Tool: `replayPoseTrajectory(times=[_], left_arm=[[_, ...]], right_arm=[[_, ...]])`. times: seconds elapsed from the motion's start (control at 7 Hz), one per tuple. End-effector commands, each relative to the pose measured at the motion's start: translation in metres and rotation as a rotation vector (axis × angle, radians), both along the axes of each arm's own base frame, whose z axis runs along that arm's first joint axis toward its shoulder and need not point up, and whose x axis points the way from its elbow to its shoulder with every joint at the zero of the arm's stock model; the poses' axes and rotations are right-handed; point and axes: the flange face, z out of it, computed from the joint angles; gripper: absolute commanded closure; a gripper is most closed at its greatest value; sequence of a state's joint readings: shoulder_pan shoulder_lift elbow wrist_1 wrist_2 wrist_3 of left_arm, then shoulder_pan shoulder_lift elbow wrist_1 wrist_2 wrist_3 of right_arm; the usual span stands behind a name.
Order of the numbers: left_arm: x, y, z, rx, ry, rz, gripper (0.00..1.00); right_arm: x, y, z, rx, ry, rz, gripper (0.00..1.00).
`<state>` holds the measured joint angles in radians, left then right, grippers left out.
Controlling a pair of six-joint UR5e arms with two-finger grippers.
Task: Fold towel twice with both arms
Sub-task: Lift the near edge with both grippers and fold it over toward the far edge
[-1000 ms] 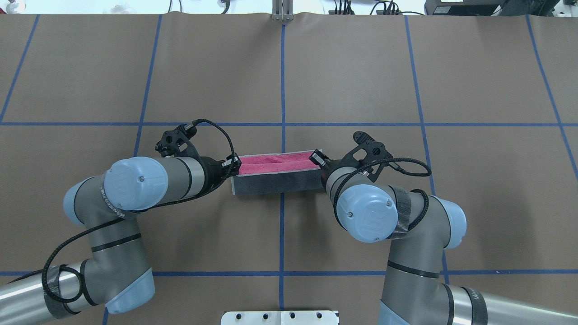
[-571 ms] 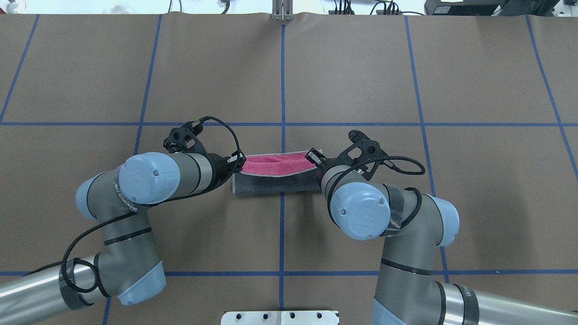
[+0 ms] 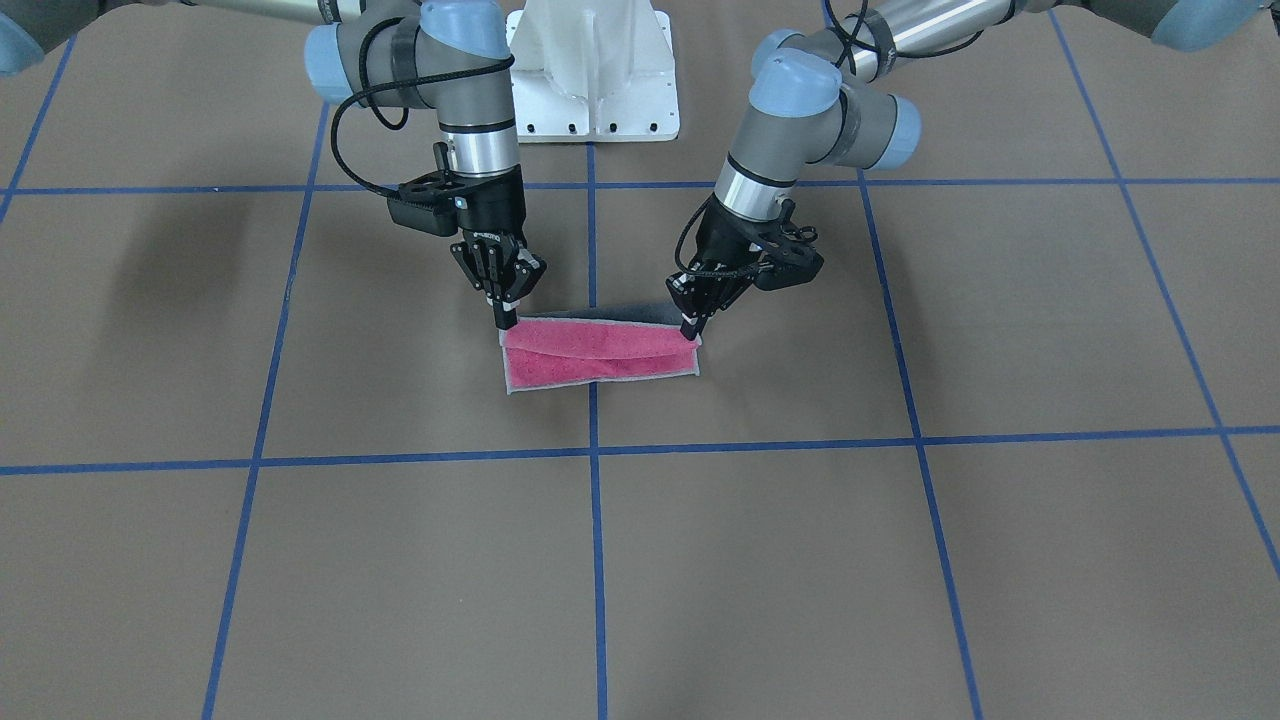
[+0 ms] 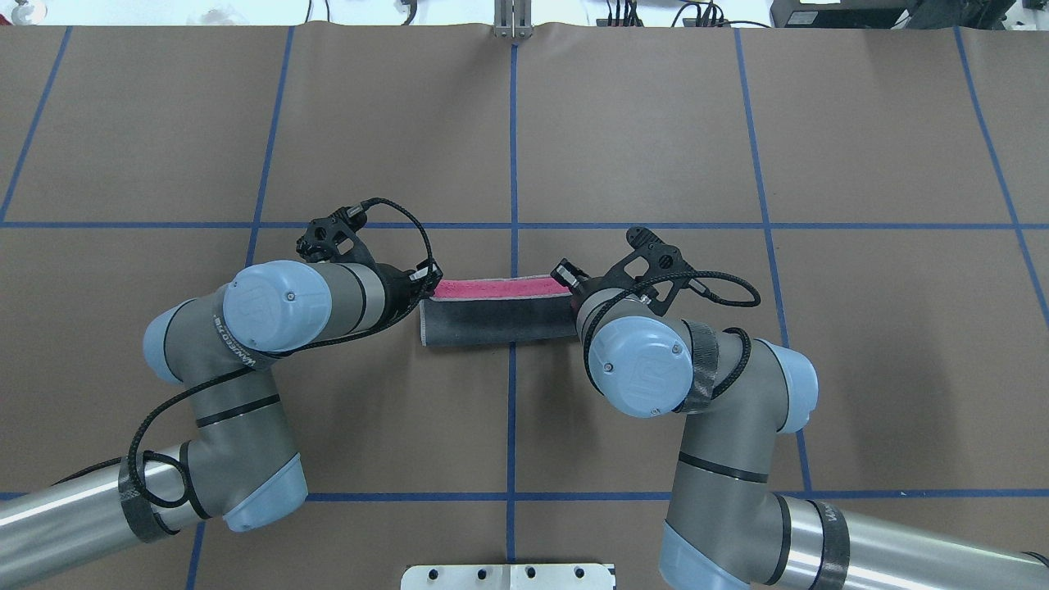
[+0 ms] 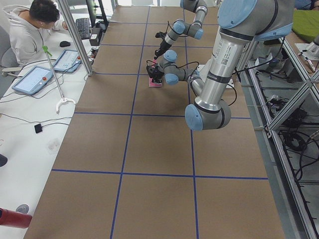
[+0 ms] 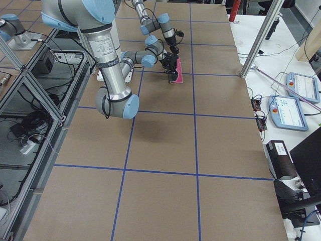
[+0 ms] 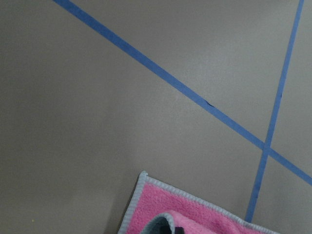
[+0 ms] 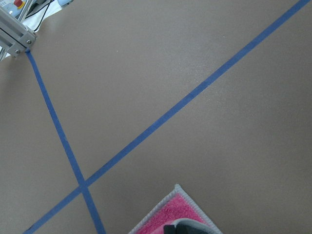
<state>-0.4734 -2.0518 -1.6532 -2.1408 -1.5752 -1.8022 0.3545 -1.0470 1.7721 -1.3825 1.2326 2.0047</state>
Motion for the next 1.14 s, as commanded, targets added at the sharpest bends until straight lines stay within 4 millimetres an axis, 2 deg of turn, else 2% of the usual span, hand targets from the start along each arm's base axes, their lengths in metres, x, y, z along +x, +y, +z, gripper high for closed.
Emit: replayPoseTrajectory(times=[0.0,0.14,0.29,0.43,0.57,0.86,1.0], left_arm=[[0.001,-0.003,0.003,0.003,-0.008,0.001,1.0],[0.002,-0.002,0.005,0.0,-0.012,0.004,0.98],[0.006,-0.004,0.009,-0.001,-0.02,0.005,0.46],[0.009,-0.007,0.009,0.044,-0.046,0.028,0.0],[0.007,-0.008,0.006,0.058,-0.045,0.031,0.0],[0.003,-0.008,-0.001,0.07,-0.031,0.07,0.0],[-0.006,-0.014,-0.005,0.061,-0.013,0.105,0.0]], right_arm=[[-0.007,-0.007,0.011,0.0,0.003,0.005,1.0],[-0.011,-0.01,0.017,0.0,0.0,0.006,1.0],[-0.01,-0.012,0.018,0.007,0.009,0.002,0.91],[-0.006,-0.019,0.01,0.016,0.007,-0.018,0.47],[0.0,-0.03,-0.004,0.016,-0.012,-0.025,0.01],[0.023,-0.055,-0.009,0.022,-0.004,-0.101,0.0],[0.035,-0.068,-0.009,0.029,0.006,-0.133,0.0]])
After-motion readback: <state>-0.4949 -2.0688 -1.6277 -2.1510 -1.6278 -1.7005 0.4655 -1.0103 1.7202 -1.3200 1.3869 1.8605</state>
